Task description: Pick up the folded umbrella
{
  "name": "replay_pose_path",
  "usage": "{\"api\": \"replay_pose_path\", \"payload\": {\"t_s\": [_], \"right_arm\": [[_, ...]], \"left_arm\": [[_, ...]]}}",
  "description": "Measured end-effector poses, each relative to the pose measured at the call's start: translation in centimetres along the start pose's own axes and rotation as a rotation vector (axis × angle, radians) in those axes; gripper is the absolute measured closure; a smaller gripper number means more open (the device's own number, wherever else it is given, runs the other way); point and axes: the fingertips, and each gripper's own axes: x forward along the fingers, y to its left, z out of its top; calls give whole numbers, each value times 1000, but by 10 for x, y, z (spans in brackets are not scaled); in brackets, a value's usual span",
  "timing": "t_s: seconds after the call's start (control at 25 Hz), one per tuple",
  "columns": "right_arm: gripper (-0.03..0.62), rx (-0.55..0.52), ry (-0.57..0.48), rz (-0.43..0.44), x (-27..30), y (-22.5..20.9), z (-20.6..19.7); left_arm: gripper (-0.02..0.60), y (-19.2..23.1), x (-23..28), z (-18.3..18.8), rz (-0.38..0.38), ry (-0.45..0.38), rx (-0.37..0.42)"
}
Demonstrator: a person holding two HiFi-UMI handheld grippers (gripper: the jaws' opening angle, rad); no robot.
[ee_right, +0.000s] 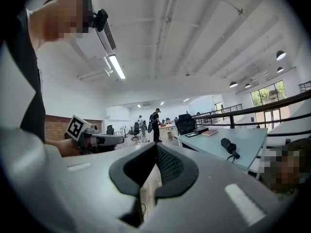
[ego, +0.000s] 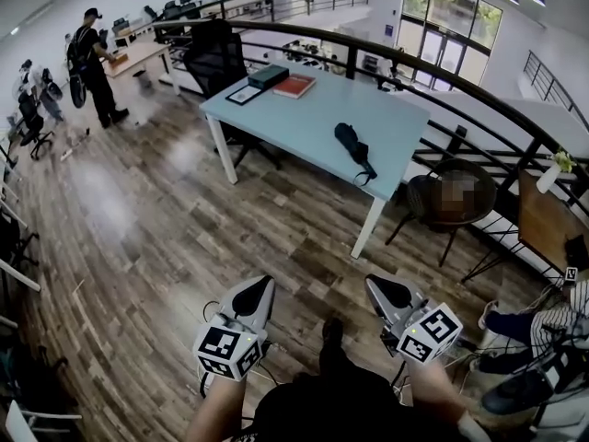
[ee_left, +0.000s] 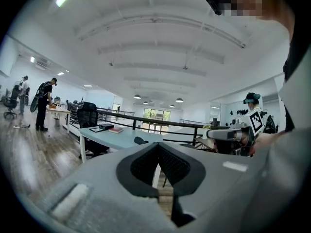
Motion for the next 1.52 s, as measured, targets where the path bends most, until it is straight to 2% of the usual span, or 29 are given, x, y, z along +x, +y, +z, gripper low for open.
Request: {"api": "replay_pose_path", "payload": {"t_s": [0.16, 0.32, 0.64, 0.92, 1.12, 1.28, 1.52], "right_arm": [[592, -9, 23, 30, 32, -23, -2], [592, -60, 112, 27, 65, -67, -20], [592, -35, 142, 85, 137, -149, -21], [592, -4, 178, 88, 165, -222, -23], [592, -7, 184, 58, 171, -273, -14], [592, -11, 191, 47, 184, -296, -9], [592, 2, 225, 39, 236, -325, -19]], "left_arm": [[578, 24, 31, 2, 19, 12, -19], [578, 40, 85, -3, 11, 46, -37], [578, 73, 192, 5, 5, 103, -38], [578, 90, 270, 4, -1, 146, -57], [578, 85, 329, 26, -40, 116, -16], [578, 82, 360, 36, -87, 101, 7], [578, 137, 403, 41, -94, 79, -1]]}}
